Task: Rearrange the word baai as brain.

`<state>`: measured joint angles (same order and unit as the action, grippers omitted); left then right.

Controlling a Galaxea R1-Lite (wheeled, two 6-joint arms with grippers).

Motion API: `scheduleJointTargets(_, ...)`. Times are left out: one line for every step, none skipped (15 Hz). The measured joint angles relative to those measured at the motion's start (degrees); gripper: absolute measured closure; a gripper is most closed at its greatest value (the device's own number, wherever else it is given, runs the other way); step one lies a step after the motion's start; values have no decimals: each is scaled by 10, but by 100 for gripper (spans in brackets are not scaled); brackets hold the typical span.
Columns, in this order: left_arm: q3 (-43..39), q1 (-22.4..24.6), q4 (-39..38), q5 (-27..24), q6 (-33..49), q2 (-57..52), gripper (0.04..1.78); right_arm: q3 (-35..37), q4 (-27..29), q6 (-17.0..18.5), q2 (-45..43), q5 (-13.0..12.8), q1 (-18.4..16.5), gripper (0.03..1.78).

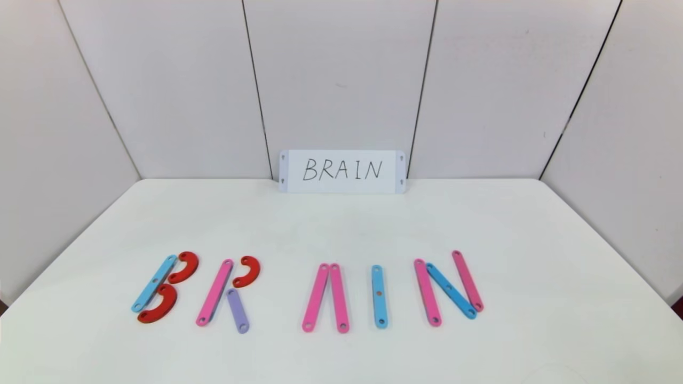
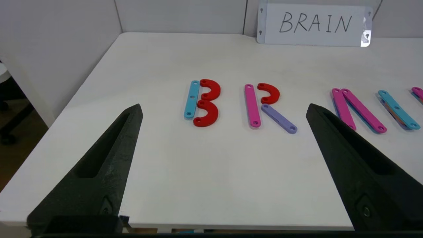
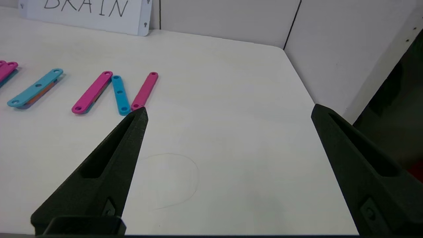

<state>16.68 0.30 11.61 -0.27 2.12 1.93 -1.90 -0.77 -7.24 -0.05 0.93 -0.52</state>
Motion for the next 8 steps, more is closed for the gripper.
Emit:
scheduleJointTargets(-45,-1,-49,-2,-4,-7,8,10,4,0,0,2,0,8)
scheduleJointTargets(-87,-1,-93,-4,-8,-11,8,14,10,8,0,1,0,8)
scheduleJointTargets(-125,-1,-131,-5,-10,-15,8,16,10,14,0,1,1,8)
scheduleJointTargets(-145,-1,-146,-6,-9,-17,8,17,10,17,0,2,1,8)
scheduleJointTargets(-156,-2,-145,-6,-13,-18,8,18,9,17,0,2,1,8)
scheduleJointTargets(-161,-2,-138,-6,-26,-18,8,19,9,16,0,4,1,8)
scheduleJointTargets(-164,-2,-123,-7,-44,-19,8,19,9,17,0,4,1,8)
scheduleJointTargets(-165,-2,-113,-7,-58,-19,8,19,9,18,0,3,1,8)
